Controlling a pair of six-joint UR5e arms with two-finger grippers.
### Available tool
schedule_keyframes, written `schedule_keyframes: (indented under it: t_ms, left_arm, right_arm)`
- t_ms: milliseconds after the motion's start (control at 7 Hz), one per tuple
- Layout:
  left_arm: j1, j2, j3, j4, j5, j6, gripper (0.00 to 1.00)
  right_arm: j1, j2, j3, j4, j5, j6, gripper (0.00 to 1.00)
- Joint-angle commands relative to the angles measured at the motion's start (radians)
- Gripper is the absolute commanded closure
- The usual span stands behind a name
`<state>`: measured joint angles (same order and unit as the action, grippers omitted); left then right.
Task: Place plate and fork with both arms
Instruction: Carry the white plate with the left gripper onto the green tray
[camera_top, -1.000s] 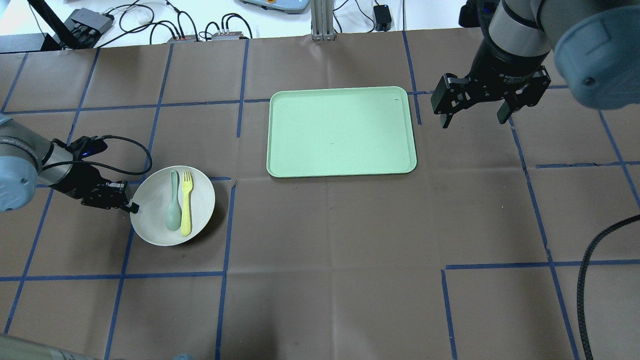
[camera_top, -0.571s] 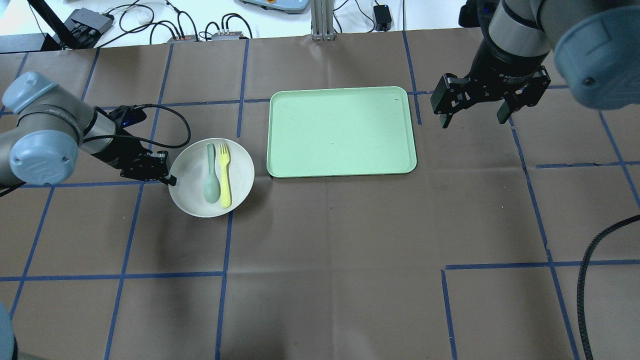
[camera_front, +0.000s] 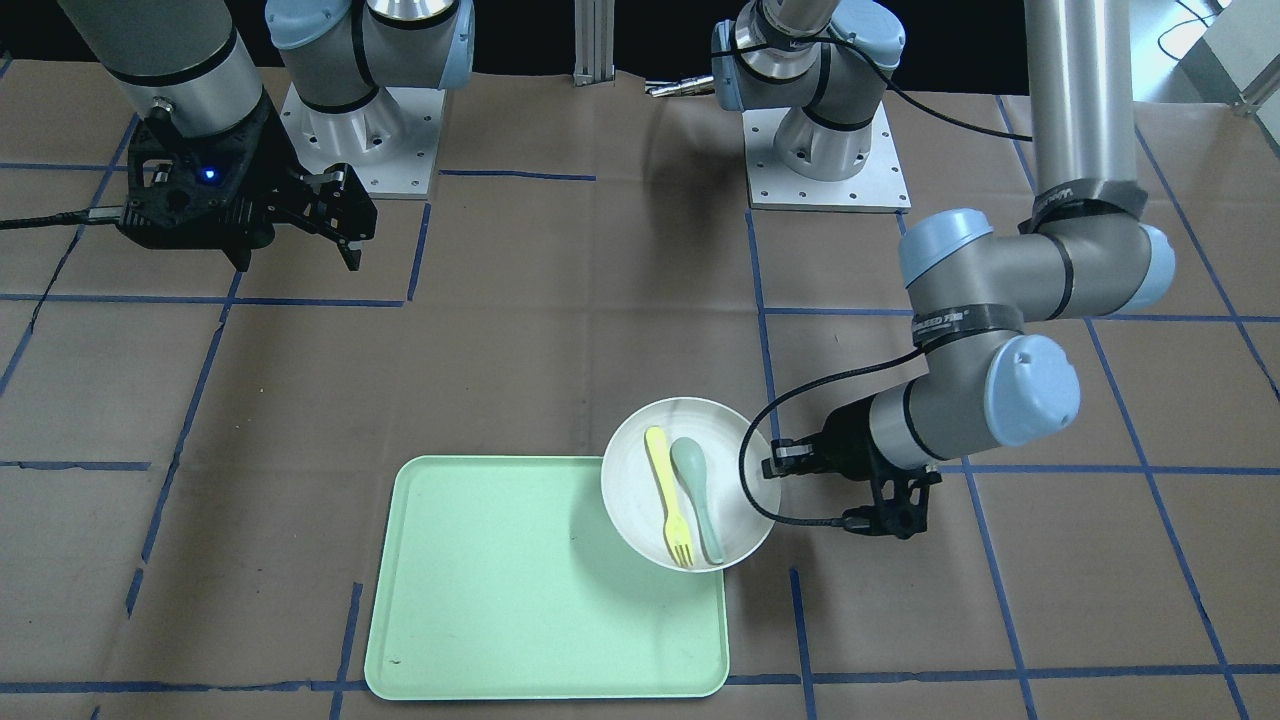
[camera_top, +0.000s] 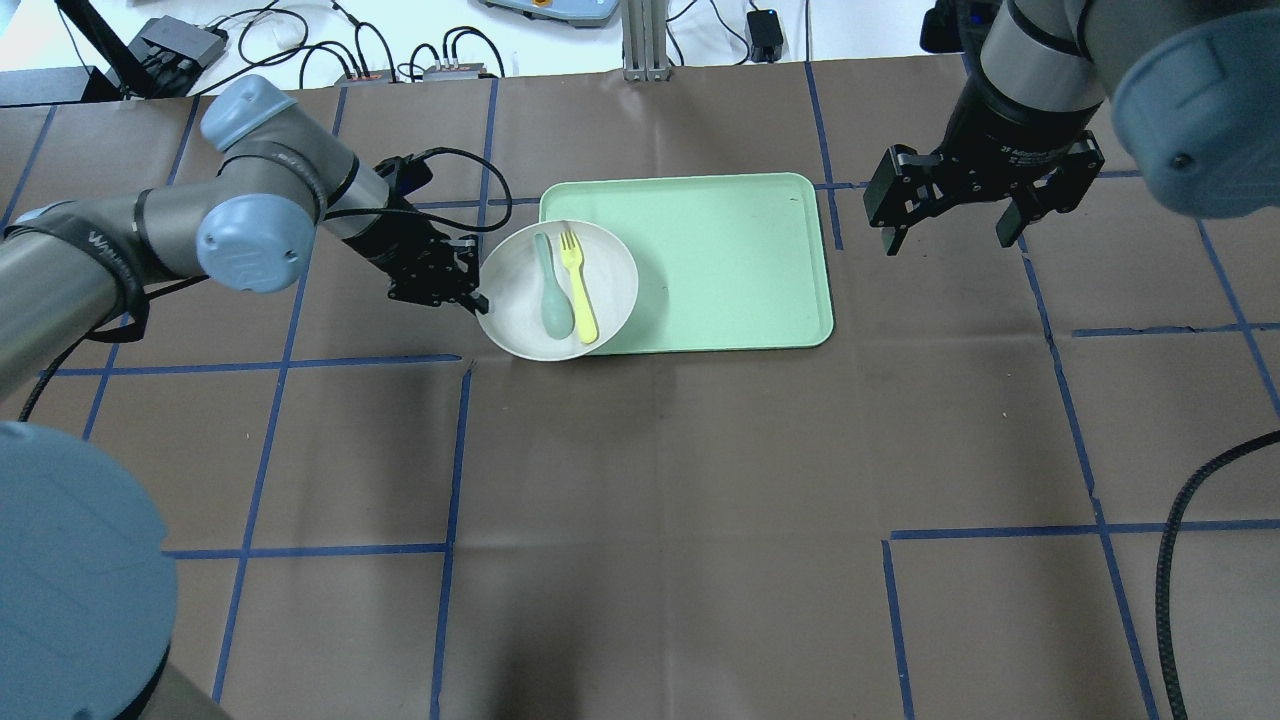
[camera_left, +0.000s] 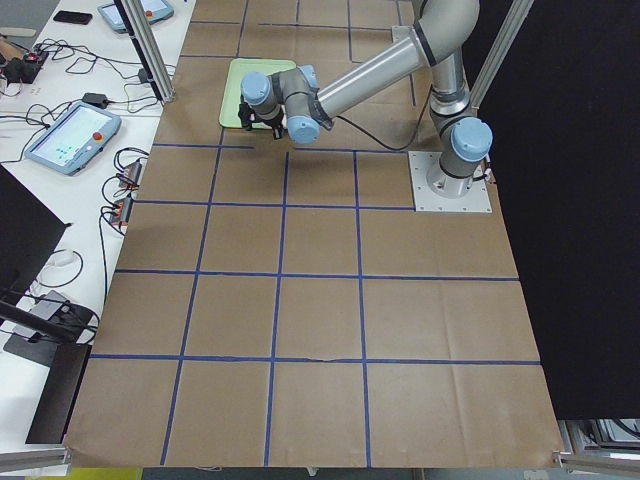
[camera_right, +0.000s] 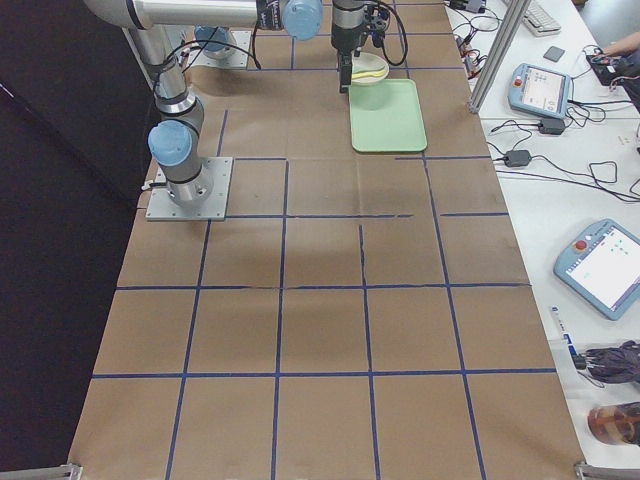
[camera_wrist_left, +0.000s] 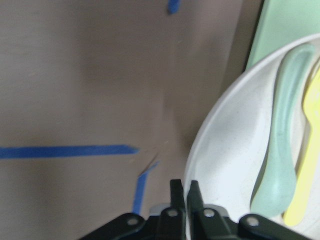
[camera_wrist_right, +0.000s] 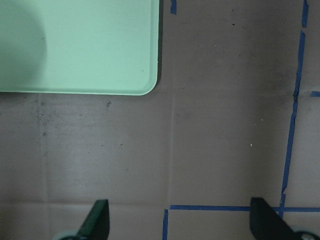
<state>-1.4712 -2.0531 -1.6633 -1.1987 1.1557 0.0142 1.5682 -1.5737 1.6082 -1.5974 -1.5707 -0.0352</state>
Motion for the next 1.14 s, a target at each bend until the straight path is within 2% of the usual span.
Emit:
schedule_keyframes:
  t_ms: [0, 286, 857, 1000]
  left_arm:
    - [-0.114, -0.128, 0.136, 0.002, 0.031, -0.048, 0.99]
    - [-0.185, -0.163, 0.203, 0.004, 0.102, -0.048, 0.99]
    - [-0.199, -0.234, 0.311, 0.002, 0.09, -0.053, 0.99]
    - [-0.202, -0.255, 0.341, -0.001, 0.056, -0.068, 0.99]
  right_arm:
    - [-0.001, 0.0, 0.001, 0.001, 0.0, 0.0, 0.0]
    - [-0.001, 0.0, 0.001, 0.001, -0.002, 0.0, 0.0]
    - [0.001, 0.0, 0.001, 0.001, 0.001, 0.0, 0.0]
    - [0.001, 0.0, 0.001, -0.001, 0.001, 0.0, 0.0]
